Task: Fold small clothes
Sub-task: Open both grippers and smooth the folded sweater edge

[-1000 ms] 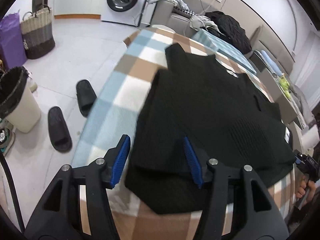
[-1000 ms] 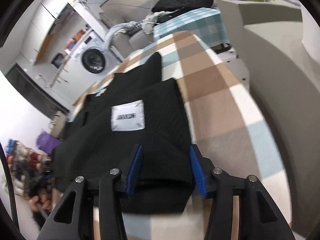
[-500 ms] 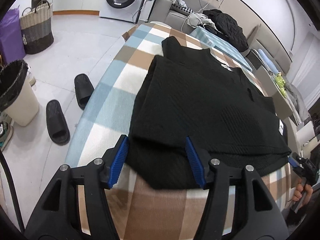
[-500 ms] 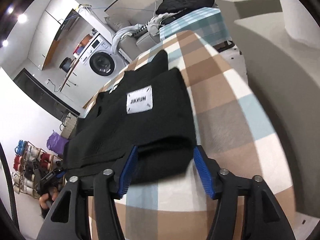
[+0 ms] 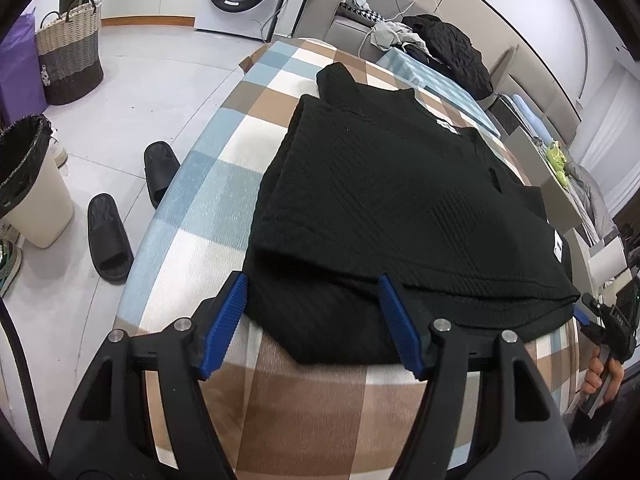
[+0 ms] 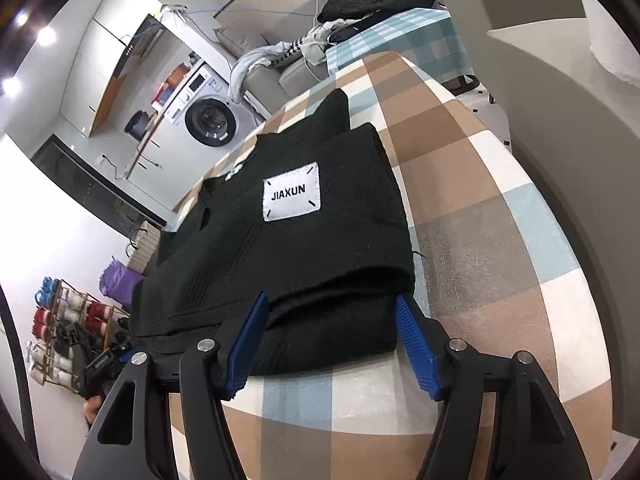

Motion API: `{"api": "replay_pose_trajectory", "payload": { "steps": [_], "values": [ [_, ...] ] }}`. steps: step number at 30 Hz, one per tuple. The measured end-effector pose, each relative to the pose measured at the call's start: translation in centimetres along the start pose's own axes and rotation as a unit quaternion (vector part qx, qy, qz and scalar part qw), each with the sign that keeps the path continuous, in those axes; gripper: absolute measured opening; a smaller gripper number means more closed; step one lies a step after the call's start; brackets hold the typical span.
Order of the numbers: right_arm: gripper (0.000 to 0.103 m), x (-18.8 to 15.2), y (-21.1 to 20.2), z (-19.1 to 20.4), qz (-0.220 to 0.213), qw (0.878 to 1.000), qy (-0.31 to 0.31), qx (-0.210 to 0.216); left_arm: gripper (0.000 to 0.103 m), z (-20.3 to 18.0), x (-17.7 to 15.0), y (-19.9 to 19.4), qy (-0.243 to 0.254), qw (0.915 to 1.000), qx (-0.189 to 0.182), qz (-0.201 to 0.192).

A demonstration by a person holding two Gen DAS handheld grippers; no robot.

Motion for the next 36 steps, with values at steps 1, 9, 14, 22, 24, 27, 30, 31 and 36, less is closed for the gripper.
{"api": "replay_pose_trajectory", "payload": {
  "steps": [1,9,14,22,24,27,30,31,36],
  "values": [
    [0.073,0.1,-0.1,-0.1,-0.001,1.0,0.001,0.001,0.064,0.0,0.2,0.2,0.001,1.0,0.0,0.0],
    [0.075,1.1,1.5,0.7,-0.018,1.0,-0.007,-0.025,0.064,0.0,1.9,2.0,0.003,1.0,0.002,-0.008],
    [0.066,1.6,2.7,1.3,-0.022,0.998,-0.022,-0.052,0.065,-0.1,2.6,3.0,0.006,0.9998,0.014,-0.013],
    [0.031,1.5,3.5,1.4,-0.017,0.998,-0.037,-0.046,0.024,-0.8,2.5,3.8,0.018,0.9997,-0.012,-0.007],
    [0.027,1.5,3.5,1.5,-0.016,0.998,-0.036,-0.04,0.02,-1.4,2.3,3.9,0.037,0.9993,-0.007,-0.007],
    [0.025,1.3,3.3,1.7,-0.013,0.998,-0.044,-0.043,0.02,-1.7,2.2,3.9,0.042,0.9991,-0.004,-0.006],
    [0.024,1.0,3.1,1.7,-0.009,0.998,-0.047,-0.044,0.02,-1.9,1.9,3.7,0.042,0.9991,-0.005,-0.005],
    [0.024,0.8,3.0,1.7,-0.007,0.998,-0.047,-0.044,0.02,-2.0,1.7,3.7,0.042,0.9991,-0.004,-0.005],
    [0.024,-0.3,2.1,1.4,0.0,0.998,-0.044,-0.041,0.02,-1.8,0.7,2.4,0.048,0.9988,0.001,-0.002]
  ]
}}
Point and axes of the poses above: each gripper's, at about its wrist camera, not at the fingertips, and y roughly the way its jaws point, z to its left, x to its top, the point moved 2 cm from there along y, roughly the way its jaws point, and after that the axes turned 11 degrees about -x, right-handed, at the moved point
